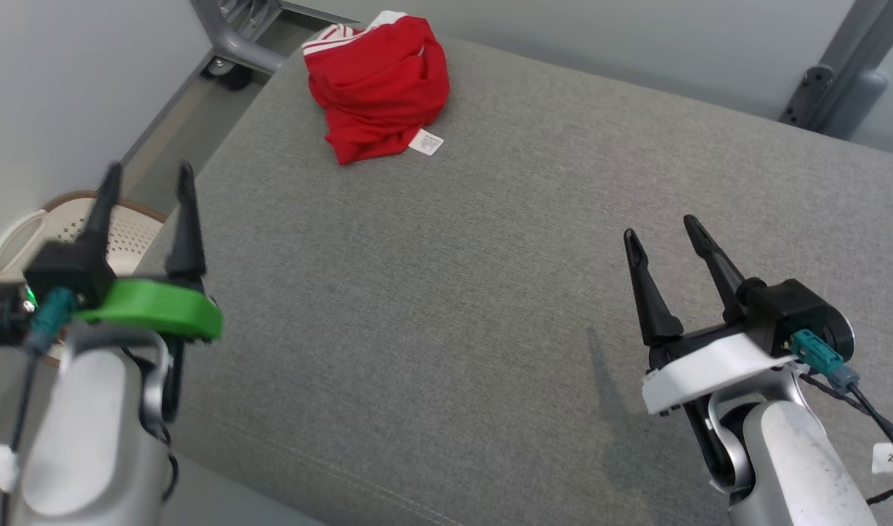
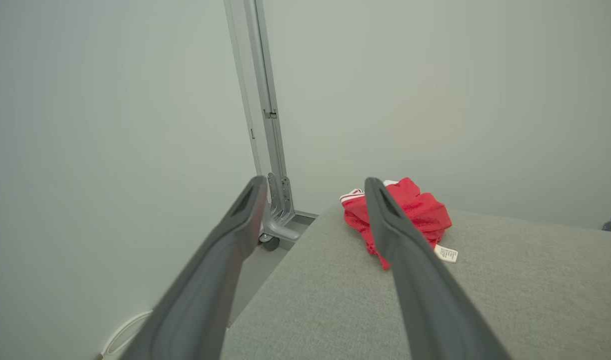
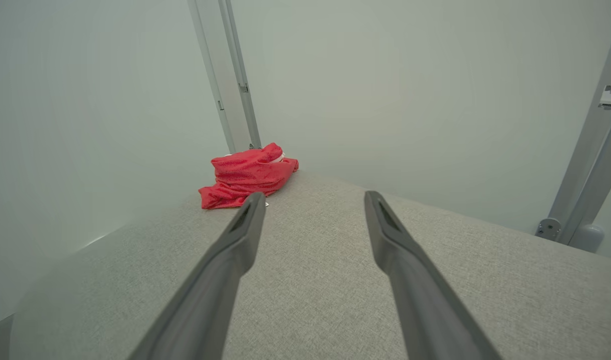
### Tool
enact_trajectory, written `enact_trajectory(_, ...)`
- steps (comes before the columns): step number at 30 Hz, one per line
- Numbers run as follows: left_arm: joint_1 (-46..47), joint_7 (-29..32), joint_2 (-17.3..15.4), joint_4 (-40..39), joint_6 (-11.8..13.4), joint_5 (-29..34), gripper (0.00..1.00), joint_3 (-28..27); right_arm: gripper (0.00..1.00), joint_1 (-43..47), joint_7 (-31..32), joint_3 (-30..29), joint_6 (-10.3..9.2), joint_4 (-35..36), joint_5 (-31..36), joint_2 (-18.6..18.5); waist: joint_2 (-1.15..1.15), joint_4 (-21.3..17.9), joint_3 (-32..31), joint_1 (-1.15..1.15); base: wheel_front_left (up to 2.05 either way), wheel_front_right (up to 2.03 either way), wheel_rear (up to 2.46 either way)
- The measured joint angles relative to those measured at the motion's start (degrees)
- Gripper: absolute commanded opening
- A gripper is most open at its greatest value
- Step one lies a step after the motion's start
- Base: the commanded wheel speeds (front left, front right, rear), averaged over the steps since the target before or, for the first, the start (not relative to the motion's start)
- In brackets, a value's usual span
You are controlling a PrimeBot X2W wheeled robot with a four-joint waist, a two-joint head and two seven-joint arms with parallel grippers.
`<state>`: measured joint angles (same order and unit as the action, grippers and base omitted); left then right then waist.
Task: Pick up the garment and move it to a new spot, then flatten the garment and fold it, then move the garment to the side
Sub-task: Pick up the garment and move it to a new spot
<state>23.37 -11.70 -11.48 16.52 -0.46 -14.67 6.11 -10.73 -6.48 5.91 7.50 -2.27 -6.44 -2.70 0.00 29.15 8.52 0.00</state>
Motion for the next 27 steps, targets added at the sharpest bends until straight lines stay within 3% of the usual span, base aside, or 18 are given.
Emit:
enact_trajectory(7, 18.0, 3.7, -6.0, 7.1, -2.6, 1.2, 1.00, -0.5, 1.00, -2.7, 2.7, 0.2, -0.01, 5.3, 2.6, -0.1, 0.00, -4.8, 5.3, 0.00, 0.00, 0.00, 0.00)
enact_trajectory(13, 29.6, 7.0, -8.6, 14.2, -4.2, 0.5, 1.00, -0.7, 1.00, -3.9, 3.9, 0.4, -0.01, 11.1, 3.4, -0.4, 0.00, -9.4, 11.1, 0.01, 0.00, 0.00, 0.00)
enact_trajectory(20, 35.5, 14.6, -8.7, 22.8, -6.7, -3.2, 1.00, 3.6, 1.00, -4.2, 5.0, -0.4, -0.01, 16.1, 4.2, -0.5, 0.00, -13.8, 18.1, 0.01, 0.00, 0.00, 0.00)
enact_trajectory(27, 36.9, 15.7, -10.6, 28.7, -6.9, -6.2, 1.00, 7.4, 1.00, -4.2, 5.2, -0.8, -0.01, 19.0, 5.0, -0.5, 0.00, -17.6, 23.8, 0.01, 0.00, 0.00, 0.00)
